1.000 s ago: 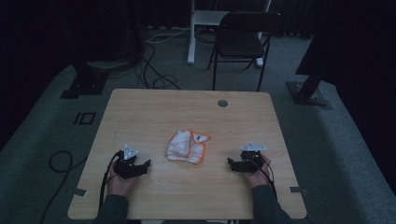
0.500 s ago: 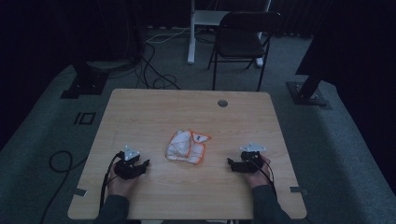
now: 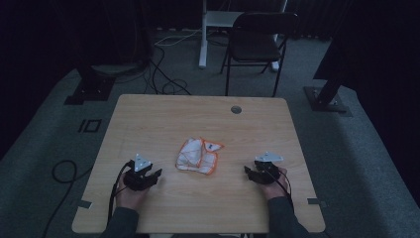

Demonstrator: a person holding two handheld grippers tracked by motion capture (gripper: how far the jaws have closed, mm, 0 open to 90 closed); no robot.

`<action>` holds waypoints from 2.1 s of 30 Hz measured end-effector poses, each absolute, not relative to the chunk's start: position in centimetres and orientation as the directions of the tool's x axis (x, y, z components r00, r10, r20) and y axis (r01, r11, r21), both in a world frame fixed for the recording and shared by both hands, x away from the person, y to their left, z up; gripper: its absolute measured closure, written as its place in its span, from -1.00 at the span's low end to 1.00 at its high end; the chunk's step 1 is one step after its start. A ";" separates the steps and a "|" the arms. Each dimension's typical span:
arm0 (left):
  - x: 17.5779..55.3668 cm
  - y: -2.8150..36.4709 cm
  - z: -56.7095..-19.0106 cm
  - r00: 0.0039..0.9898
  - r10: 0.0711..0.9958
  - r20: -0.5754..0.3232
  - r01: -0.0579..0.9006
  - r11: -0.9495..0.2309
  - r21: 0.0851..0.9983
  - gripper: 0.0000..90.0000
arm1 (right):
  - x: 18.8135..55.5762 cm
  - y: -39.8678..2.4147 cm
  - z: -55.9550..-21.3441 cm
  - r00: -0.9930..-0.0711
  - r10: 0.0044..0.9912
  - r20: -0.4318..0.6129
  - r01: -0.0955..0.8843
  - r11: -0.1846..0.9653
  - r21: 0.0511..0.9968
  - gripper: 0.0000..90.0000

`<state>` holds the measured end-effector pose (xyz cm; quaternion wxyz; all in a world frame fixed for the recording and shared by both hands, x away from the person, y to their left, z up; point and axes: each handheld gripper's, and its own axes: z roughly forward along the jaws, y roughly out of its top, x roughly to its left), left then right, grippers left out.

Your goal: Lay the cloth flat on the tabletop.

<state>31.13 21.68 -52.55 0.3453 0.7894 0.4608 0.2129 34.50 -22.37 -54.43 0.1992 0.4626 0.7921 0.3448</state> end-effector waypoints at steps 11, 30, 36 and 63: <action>30.8 20.9 -51.6 0.513 0.858 0.037 0.557 -0.365 0.746 0.20 | 34.2 -21.6 -54.2 -0.537 0.843 0.021 0.582 0.352 0.733 0.20; 31.9 17.6 -49.7 0.576 0.815 0.054 0.507 -0.409 0.759 0.18 | 33.4 -18.5 -52.9 -0.614 0.789 0.038 0.516 0.364 0.775 0.45; 32.3 16.5 -49.2 0.591 0.805 0.055 0.491 -0.414 0.766 0.18 | 33.3 -17.3 -52.9 -0.627 0.778 0.037 0.506 0.370 0.779 0.45; 34.2 11.5 -47.1 0.662 0.749 0.038 0.443 -0.432 0.785 0.12 | 33.5 -12.3 -52.8 -0.699 0.714 0.039 0.459 0.406 0.790 0.34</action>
